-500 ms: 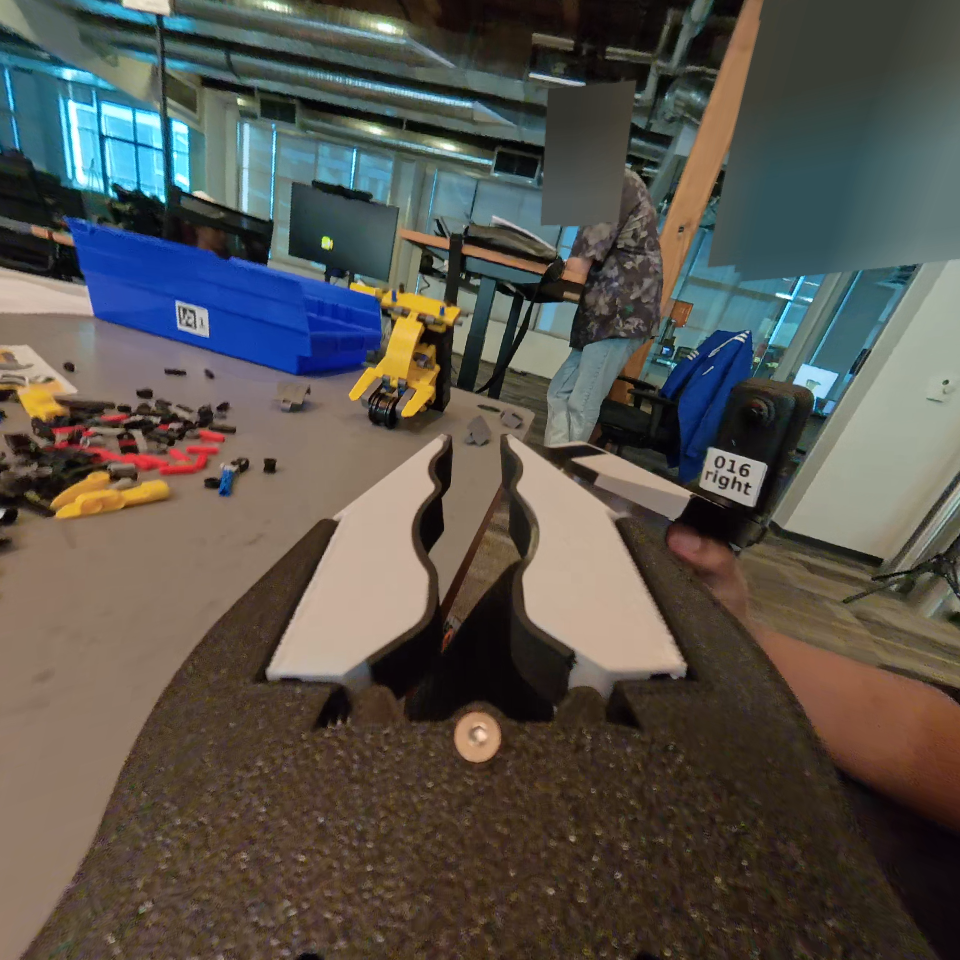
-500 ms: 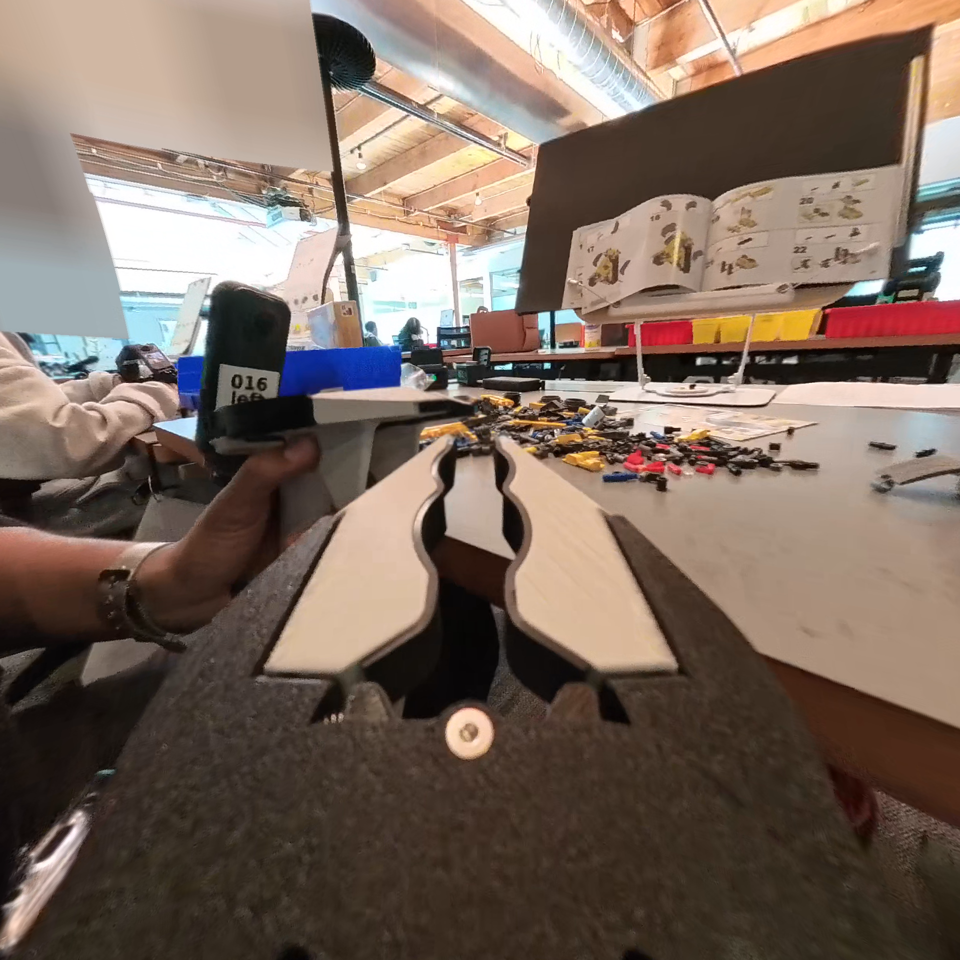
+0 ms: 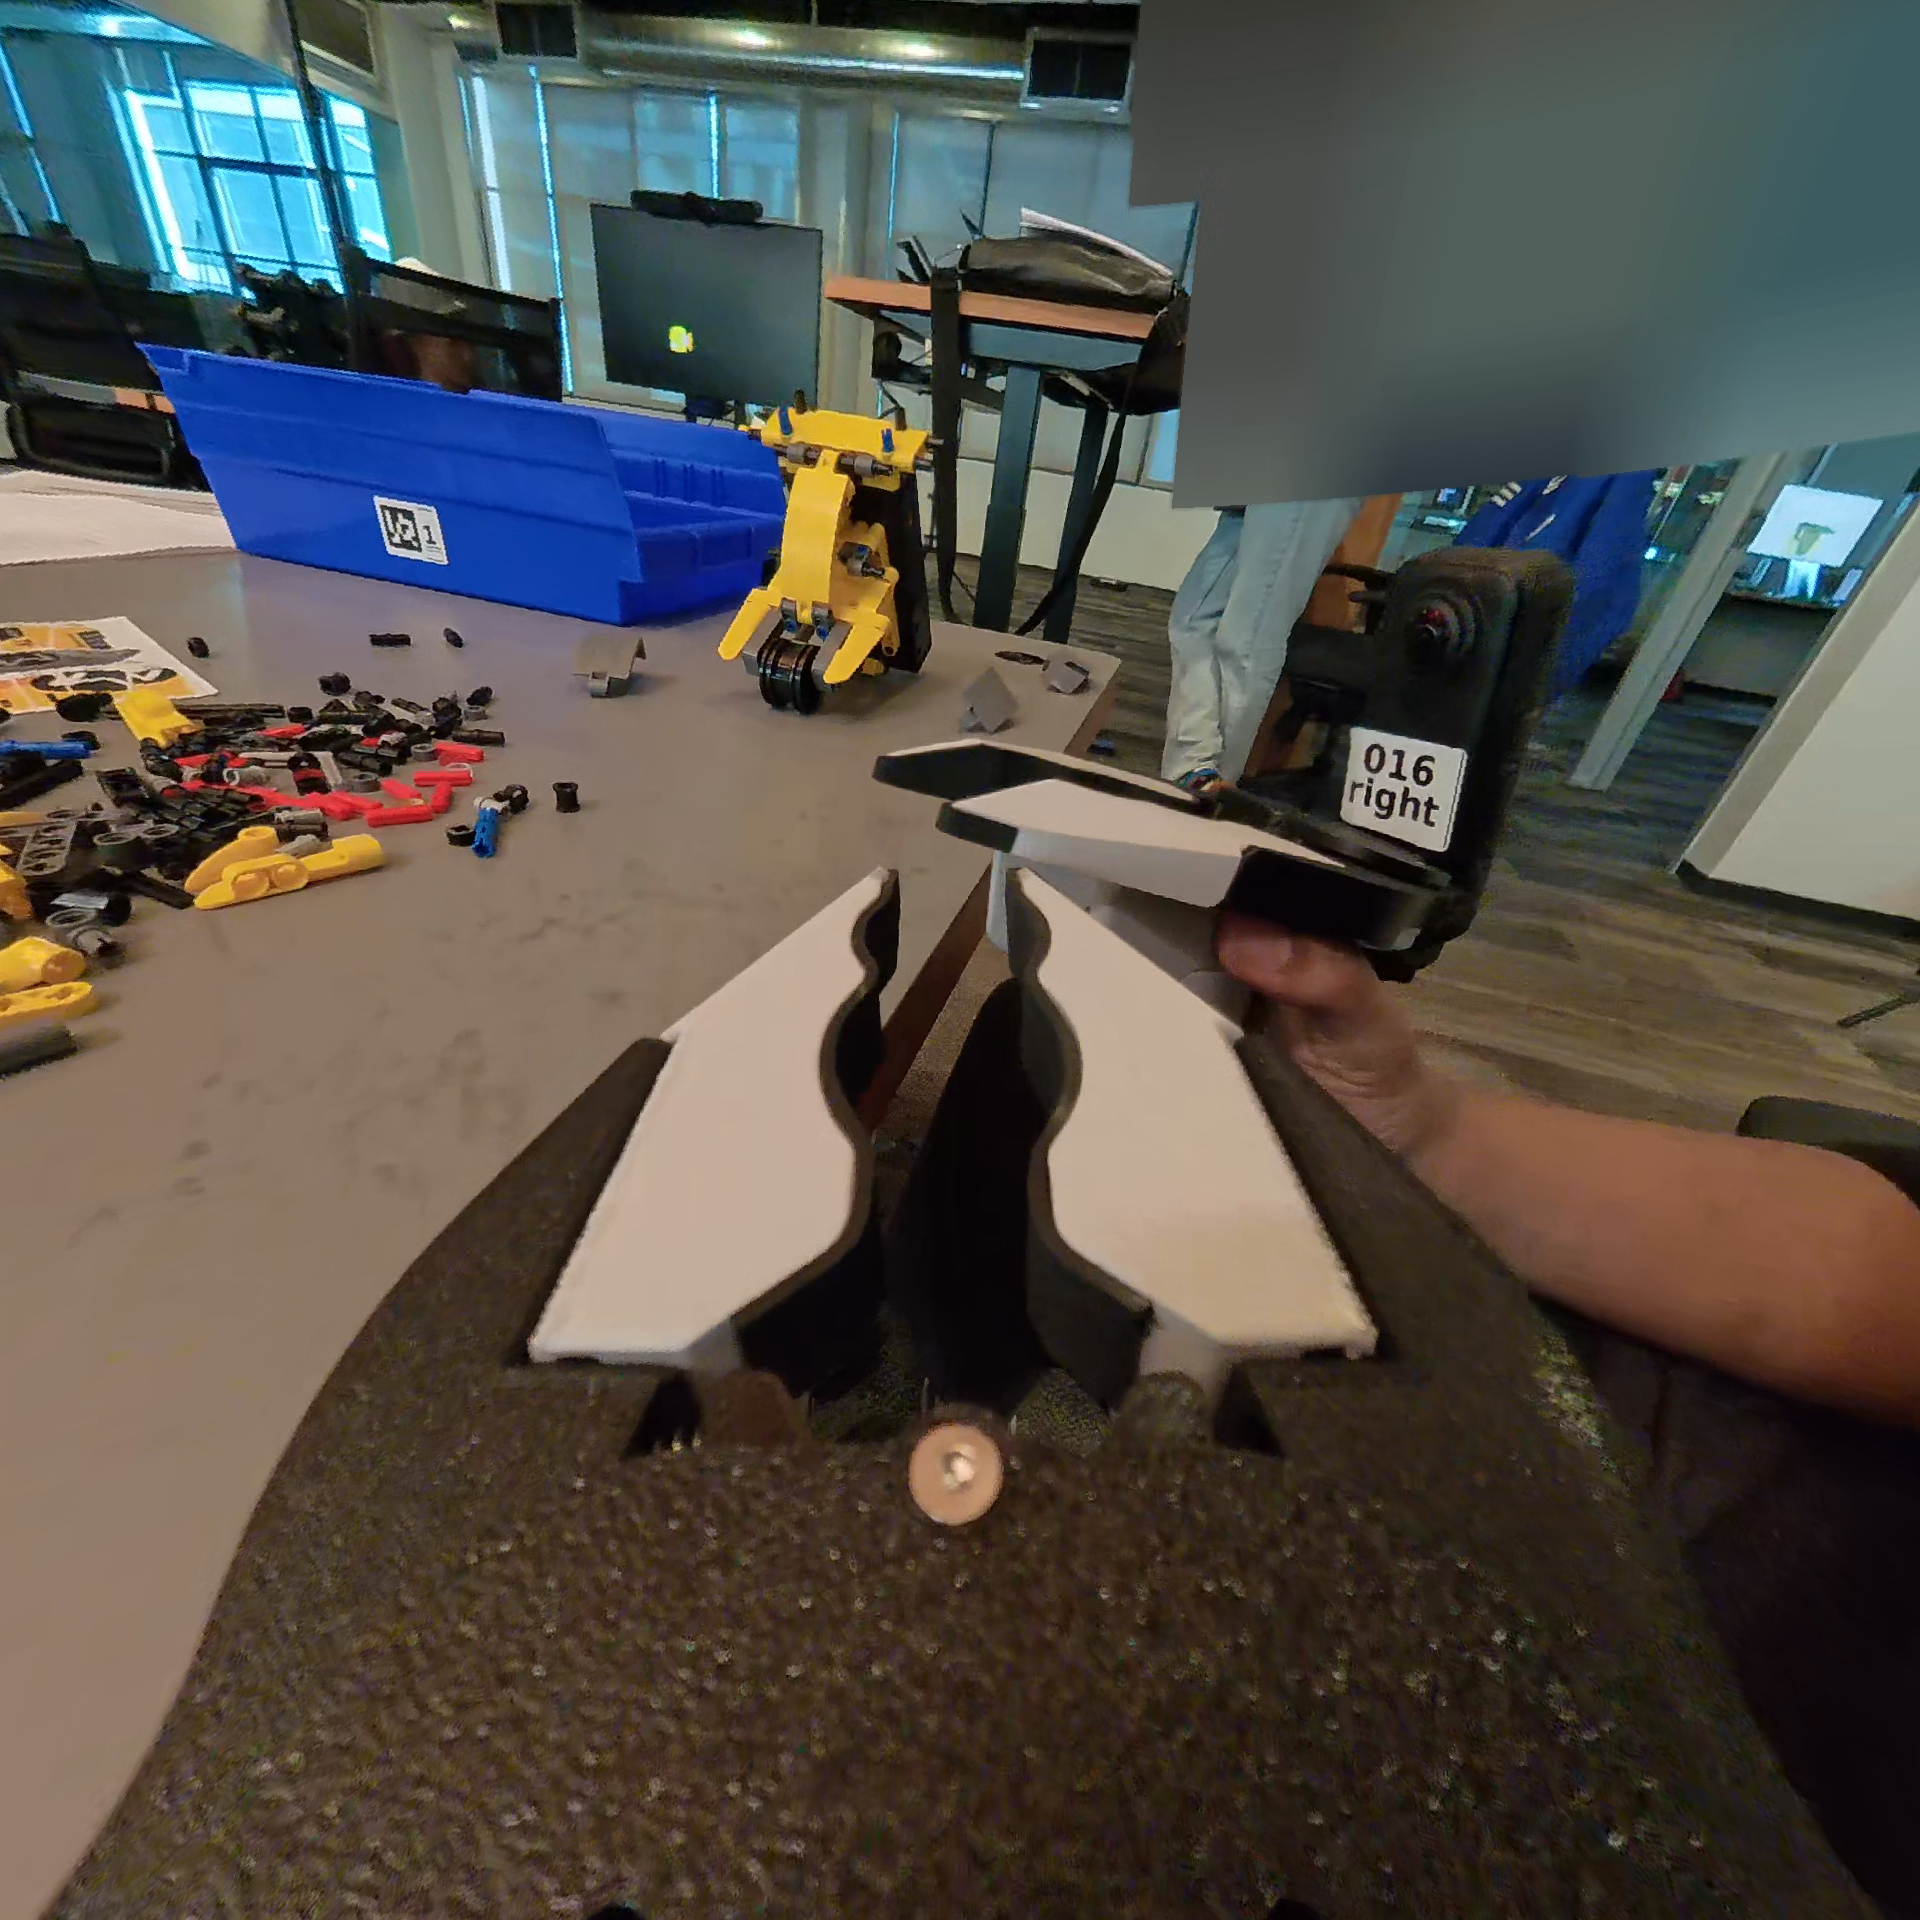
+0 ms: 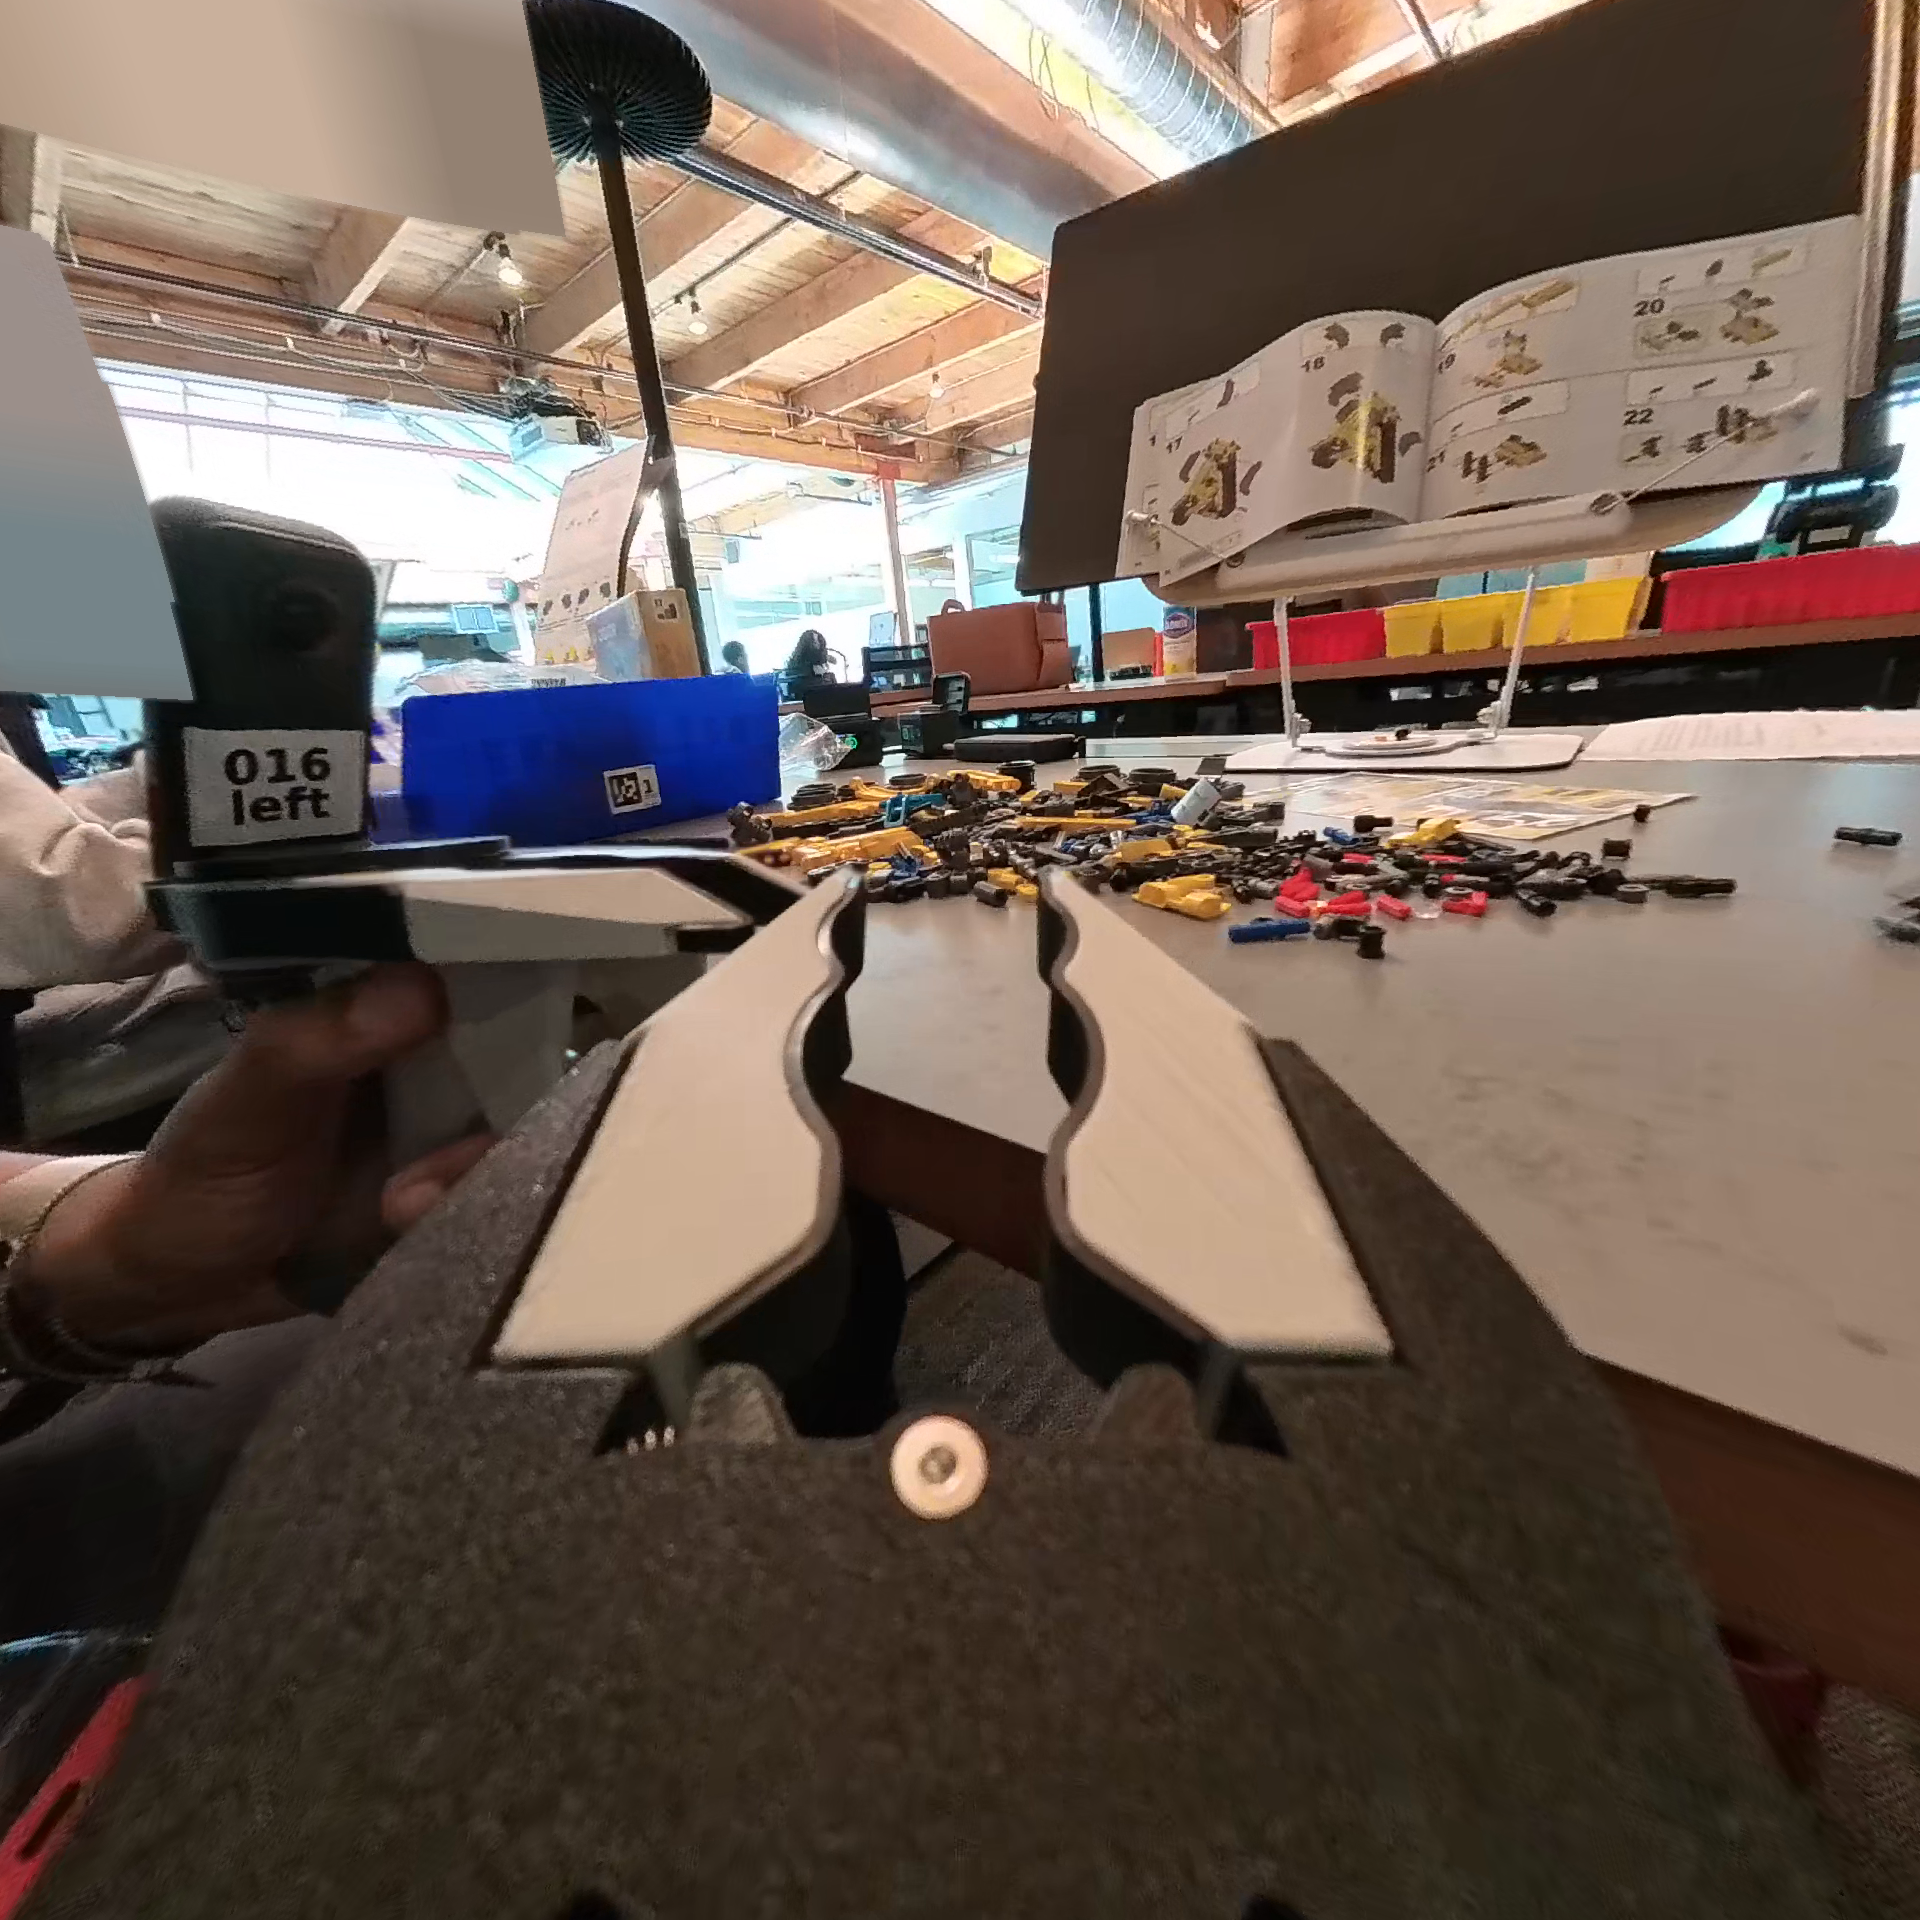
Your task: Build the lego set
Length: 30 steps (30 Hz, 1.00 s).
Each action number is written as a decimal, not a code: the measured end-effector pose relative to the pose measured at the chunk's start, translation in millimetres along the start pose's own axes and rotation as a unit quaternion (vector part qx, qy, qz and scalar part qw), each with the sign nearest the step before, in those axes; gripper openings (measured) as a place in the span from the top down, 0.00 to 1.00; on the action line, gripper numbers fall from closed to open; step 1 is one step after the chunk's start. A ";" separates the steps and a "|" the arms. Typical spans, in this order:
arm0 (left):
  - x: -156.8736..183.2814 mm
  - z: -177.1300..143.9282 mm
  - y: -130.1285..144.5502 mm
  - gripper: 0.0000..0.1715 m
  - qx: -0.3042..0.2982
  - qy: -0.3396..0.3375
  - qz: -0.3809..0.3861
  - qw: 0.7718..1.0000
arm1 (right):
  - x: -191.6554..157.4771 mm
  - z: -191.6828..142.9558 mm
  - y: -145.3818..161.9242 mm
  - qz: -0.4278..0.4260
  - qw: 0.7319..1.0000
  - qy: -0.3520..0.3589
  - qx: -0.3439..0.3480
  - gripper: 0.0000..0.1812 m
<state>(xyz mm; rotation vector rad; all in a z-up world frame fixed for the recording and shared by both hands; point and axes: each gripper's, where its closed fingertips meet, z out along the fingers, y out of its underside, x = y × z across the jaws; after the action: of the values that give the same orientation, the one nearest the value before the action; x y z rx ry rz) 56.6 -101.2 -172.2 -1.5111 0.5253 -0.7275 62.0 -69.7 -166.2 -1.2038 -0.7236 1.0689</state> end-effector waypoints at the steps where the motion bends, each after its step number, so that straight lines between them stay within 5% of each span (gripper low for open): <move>1: 0.2 -0.4 1.1 0.89 -0.003 -0.001 0.003 1.000 | 0.4 1.0 1.6 0.001 1.000 0.000 -0.002 0.82; 15: 18.4 7.3 14.7 0.88 -0.032 0.026 0.023 0.999 | 29.3 -0.7 13.7 -0.107 0.983 0.141 -0.047 0.79; 30: 18.6 11.3 24.3 0.87 -0.052 0.032 0.003 0.998 | 32.0 -1.8 34.9 -0.114 0.979 0.140 -0.091 1.00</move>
<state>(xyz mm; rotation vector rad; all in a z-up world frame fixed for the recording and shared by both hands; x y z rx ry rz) 80.1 -108.5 -193.7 -1.5857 0.6235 -0.7560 66.0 -40.4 -203.2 -1.3582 -0.7285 0.6367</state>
